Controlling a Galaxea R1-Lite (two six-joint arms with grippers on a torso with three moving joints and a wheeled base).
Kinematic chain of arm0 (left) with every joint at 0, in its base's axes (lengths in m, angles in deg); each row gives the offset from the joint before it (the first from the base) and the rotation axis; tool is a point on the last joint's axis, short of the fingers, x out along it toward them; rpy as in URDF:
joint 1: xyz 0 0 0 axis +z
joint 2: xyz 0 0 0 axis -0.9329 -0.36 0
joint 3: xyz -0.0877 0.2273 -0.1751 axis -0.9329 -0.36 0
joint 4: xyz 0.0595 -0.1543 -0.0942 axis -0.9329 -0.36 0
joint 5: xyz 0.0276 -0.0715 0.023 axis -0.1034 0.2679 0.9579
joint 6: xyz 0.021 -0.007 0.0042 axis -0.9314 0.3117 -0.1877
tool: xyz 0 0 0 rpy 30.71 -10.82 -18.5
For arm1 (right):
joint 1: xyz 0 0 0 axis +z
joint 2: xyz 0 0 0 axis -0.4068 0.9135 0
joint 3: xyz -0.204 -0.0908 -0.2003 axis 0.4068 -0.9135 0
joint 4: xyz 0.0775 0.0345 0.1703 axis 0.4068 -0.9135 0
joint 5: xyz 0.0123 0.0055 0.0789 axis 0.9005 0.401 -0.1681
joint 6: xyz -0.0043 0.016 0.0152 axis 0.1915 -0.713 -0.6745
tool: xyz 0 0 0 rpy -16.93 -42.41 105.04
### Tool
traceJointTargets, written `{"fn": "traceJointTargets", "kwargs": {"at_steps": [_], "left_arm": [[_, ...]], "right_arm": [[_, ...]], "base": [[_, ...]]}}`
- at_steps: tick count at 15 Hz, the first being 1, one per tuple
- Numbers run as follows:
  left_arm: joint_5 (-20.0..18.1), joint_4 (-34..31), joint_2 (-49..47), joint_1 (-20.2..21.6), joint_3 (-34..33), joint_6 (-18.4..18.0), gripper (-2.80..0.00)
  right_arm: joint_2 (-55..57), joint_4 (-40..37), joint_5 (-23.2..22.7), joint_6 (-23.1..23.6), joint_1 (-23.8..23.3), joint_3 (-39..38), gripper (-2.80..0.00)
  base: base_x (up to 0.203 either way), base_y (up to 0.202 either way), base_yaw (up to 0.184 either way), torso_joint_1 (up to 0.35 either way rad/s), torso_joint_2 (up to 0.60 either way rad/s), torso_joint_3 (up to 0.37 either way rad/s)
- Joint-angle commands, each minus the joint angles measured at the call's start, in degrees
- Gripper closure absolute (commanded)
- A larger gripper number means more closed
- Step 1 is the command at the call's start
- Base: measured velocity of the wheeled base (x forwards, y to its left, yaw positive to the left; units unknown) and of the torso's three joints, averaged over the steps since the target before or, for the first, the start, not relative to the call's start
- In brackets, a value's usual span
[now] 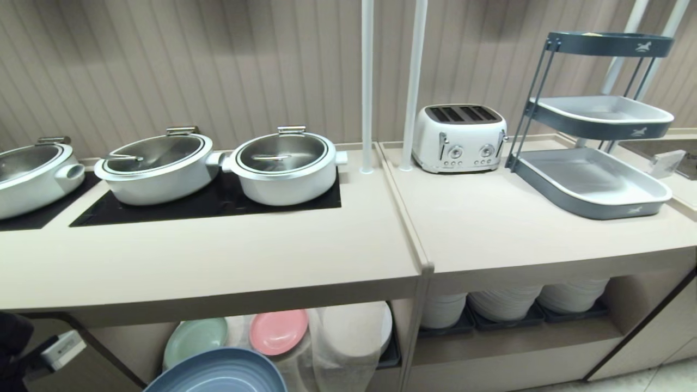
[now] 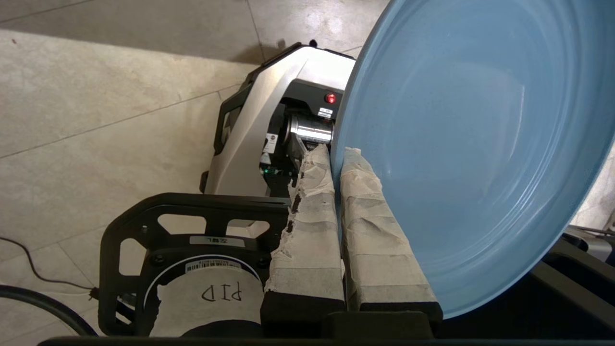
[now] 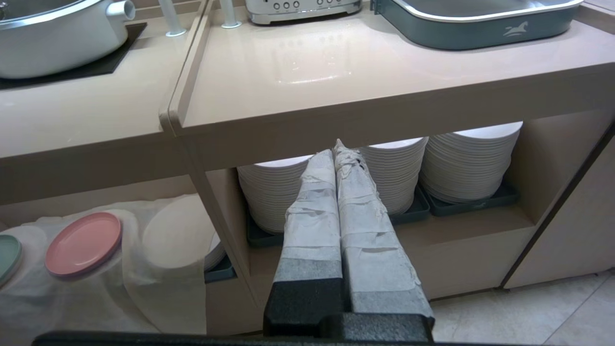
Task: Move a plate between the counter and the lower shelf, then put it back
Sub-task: Put the plate in the cupboard
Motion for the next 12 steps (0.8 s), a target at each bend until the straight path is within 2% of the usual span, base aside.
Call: {"fn": "traceJointTargets", "kwargs": {"at_steps": [1,12], "left_arm": [[-0.04,-0.18,-0.05,0.0,0.05,0.09,0.0],[-0.13,-0.09,0.18,0.31,0.49,0.09,0.0]], "right_arm": [[0.0,0.05,0.01,-0.02,-0.04,0.0,0.0],[0.0,0.05,0.01,-0.02,-0.04,0.0,0.0]], "base": [[0.0,-0.088,0.0,0.001,0.0,0.002],[0.0,0.0,0.0,0.0,0.0,0.0]]}}
